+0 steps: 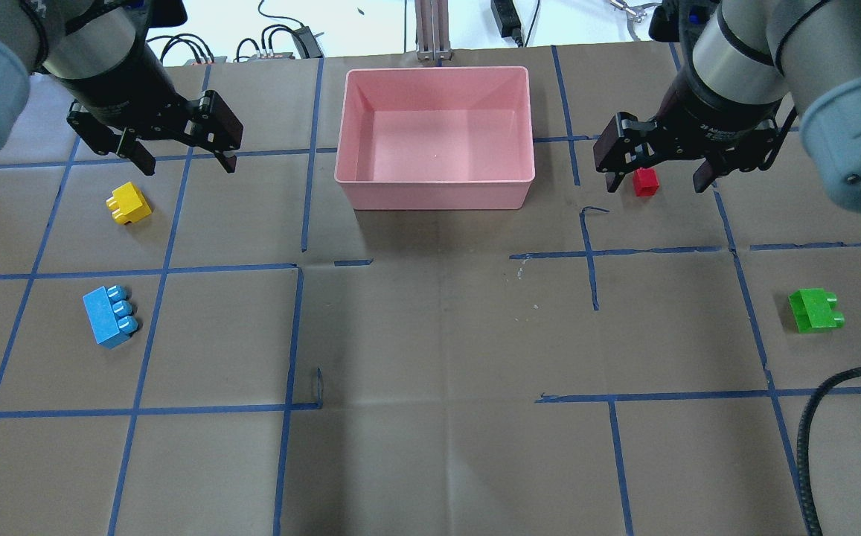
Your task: Put all blocks into box
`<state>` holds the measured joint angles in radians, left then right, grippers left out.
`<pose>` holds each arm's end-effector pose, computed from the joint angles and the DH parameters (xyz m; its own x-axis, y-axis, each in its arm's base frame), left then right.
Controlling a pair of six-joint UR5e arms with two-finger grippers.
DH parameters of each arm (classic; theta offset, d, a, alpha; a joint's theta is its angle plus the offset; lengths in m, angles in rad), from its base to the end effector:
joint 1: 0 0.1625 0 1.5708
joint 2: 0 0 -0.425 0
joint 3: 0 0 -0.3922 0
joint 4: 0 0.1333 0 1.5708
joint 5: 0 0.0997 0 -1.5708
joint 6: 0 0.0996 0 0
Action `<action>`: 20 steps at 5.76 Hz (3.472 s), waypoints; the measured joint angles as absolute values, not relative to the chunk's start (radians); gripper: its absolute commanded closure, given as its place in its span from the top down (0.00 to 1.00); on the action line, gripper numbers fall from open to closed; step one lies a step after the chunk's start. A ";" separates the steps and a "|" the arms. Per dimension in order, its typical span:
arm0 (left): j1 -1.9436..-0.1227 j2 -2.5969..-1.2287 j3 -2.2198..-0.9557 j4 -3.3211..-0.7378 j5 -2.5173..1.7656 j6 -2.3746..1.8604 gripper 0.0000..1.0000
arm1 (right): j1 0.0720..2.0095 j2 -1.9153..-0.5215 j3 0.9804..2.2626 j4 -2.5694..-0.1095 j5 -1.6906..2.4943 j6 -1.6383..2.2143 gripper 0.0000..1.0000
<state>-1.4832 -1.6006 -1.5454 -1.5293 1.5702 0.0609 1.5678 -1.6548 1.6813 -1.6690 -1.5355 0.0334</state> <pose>-0.0884 -0.5179 0.4897 -0.9996 -0.0267 -0.0017 -0.0266 0.9990 -0.0370 0.1354 -0.4634 0.4835 -0.9987 0.0338 -0.0376 0.0364 0.9969 -0.0704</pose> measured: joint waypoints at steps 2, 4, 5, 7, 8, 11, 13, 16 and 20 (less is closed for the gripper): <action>-1.290 -1.601 -1.547 -1.529 1.571 0.057 1.00 | 1.567 -1.657 1.668 -1.684 -1.538 0.032 1.00; -1.078 -1.619 -1.548 -1.535 1.580 0.061 1.00 | 1.559 -1.648 1.690 -1.681 -1.541 0.029 1.00; -0.979 -1.654 -1.548 -1.530 1.578 0.062 0.99 | 1.528 -1.635 1.706 -1.678 -1.549 0.006 1.00; -0.879 -1.742 -1.577 -1.489 1.574 0.041 0.99 | 1.376 -1.598 1.714 -1.682 -1.563 -0.212 1.00; -0.872 -1.769 -1.635 -1.401 1.574 0.012 0.99 | 1.290 -1.578 1.714 -1.689 -1.572 -0.349 1.00; -0.916 -1.786 -1.873 -1.092 1.576 -0.102 0.99 | 1.134 -1.507 1.756 -1.815 -1.591 -0.593 1.00; -0.942 -1.810 -1.931 -1.025 1.575 -0.160 0.99 | 1.051 -1.399 1.779 -1.974 -1.592 -0.659 0.96; -0.975 -1.884 -1.951 -0.913 1.575 -0.195 0.99 | 0.970 -1.329 1.903 -2.136 -1.580 -0.659 0.97; -0.976 -1.909 -2.025 -0.785 1.576 -0.187 0.99 | 0.905 -1.285 2.013 -2.290 -1.586 -0.660 0.97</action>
<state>-0.9764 -1.9095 -2.0255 -0.7853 1.5757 -0.1871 0.9048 -1.2851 2.0134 -2.2898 -1.5859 -0.6602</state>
